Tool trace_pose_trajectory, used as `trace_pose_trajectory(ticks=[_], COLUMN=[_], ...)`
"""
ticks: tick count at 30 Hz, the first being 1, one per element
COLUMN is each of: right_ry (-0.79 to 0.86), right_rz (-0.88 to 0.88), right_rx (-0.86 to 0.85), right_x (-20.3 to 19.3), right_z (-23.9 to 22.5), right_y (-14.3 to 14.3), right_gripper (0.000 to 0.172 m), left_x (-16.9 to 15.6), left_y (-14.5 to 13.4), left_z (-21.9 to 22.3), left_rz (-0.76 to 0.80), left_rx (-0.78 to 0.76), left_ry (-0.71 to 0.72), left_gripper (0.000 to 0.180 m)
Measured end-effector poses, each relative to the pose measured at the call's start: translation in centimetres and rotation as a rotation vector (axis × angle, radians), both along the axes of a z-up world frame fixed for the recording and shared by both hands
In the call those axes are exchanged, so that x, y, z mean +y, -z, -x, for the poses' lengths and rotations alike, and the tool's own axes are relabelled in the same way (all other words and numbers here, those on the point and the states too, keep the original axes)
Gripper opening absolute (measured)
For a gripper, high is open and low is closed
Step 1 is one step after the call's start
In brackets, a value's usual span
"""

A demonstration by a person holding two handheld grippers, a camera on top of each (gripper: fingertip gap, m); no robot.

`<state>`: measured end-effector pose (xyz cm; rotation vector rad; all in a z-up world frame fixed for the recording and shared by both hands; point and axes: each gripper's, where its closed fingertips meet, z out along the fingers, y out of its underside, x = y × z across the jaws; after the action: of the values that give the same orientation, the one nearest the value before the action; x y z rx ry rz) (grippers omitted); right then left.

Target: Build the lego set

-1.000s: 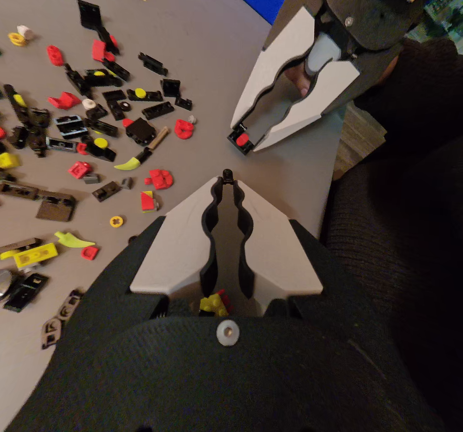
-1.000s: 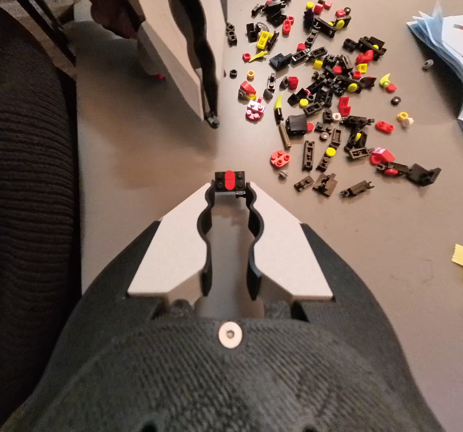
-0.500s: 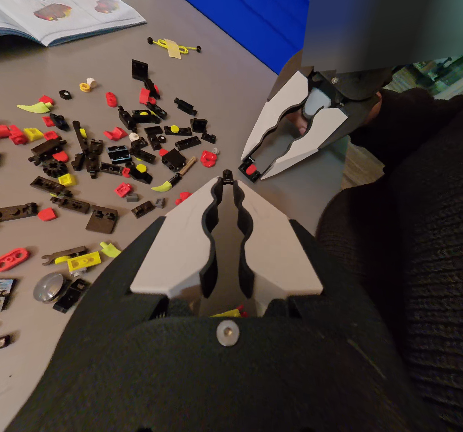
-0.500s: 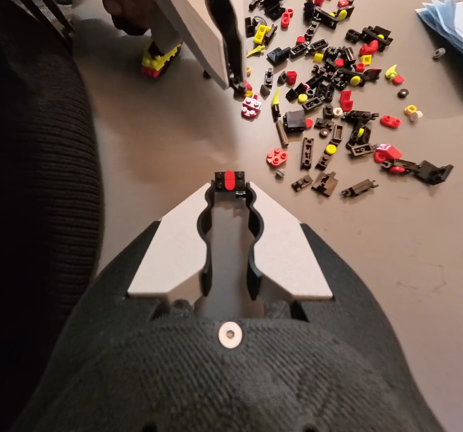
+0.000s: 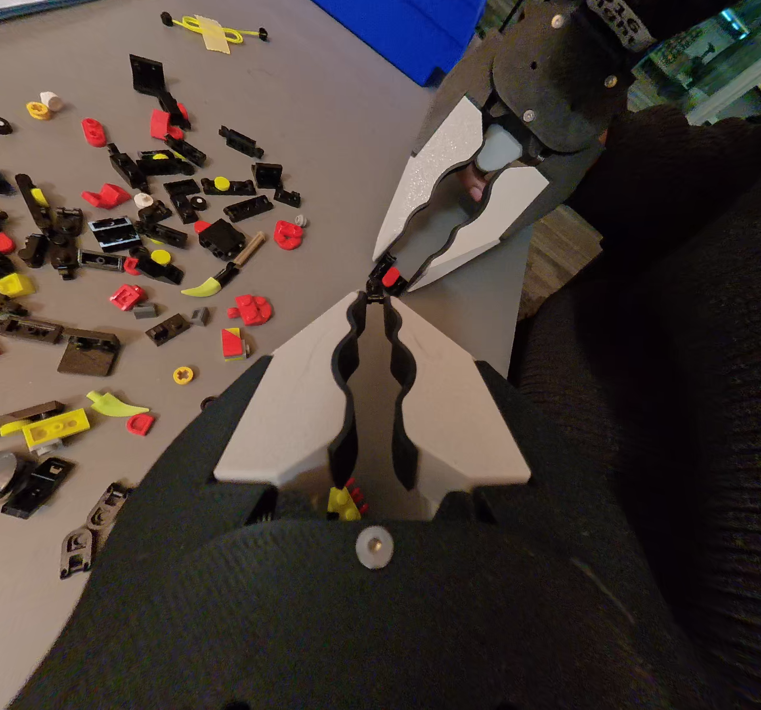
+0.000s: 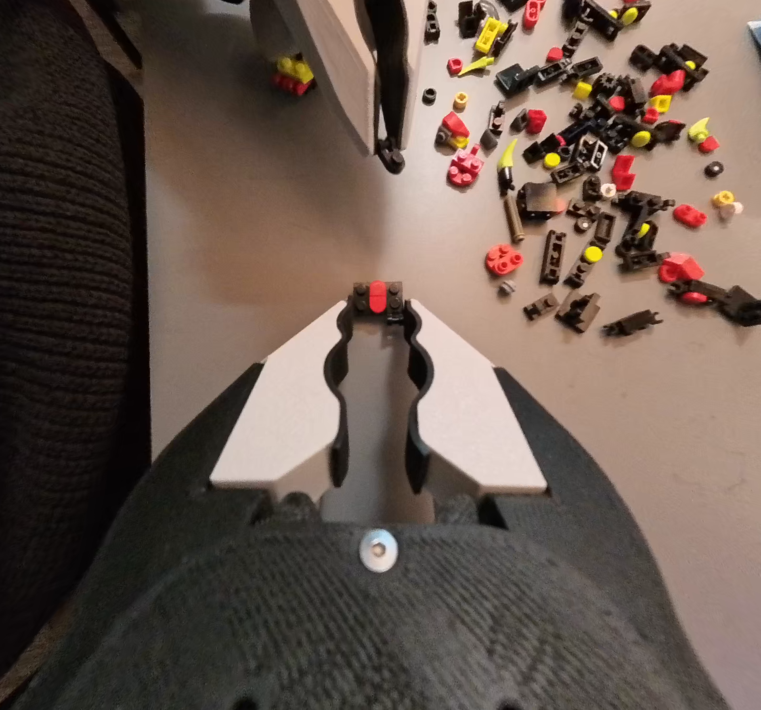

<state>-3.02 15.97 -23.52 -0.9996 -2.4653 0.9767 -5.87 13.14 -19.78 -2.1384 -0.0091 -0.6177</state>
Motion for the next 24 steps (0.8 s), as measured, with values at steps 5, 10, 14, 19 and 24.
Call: trace_pose_trajectory(ticks=[5, 10, 14, 19, 24], right_ry=[-0.007, -0.026, -0.032, -0.033, -0.06], right_rz=[0.016, 0.015, 0.002, -0.012, -0.01], right_rx=[0.006, -0.003, -0.014, -0.019, -0.034], right_x=[-0.3, -0.7, -0.8, -1.0, -1.9], right_z=[0.1, 0.0, 0.0, 0.0, -0.4], right_y=[-0.4, -0.2, 0.1, 0.3, 0.3], right_gripper=[0.023, 0.023, 0.023, 0.023, 0.023], left_x=[0.2, 0.4, 0.4, 0.3, 0.5], left_y=[0.1, 0.3, 0.6, 0.7, 0.6], left_z=[0.2, 0.0, 0.1, 0.0, -0.3], left_rz=[0.006, 0.019, 0.032, 0.035, 0.033], left_rx=[-0.023, -0.029, -0.019, -0.02, -0.012], left_ry=[-0.001, 0.006, 0.006, 0.005, 0.021], left_gripper=[0.006, 0.006, 0.006, 0.006, 0.006])
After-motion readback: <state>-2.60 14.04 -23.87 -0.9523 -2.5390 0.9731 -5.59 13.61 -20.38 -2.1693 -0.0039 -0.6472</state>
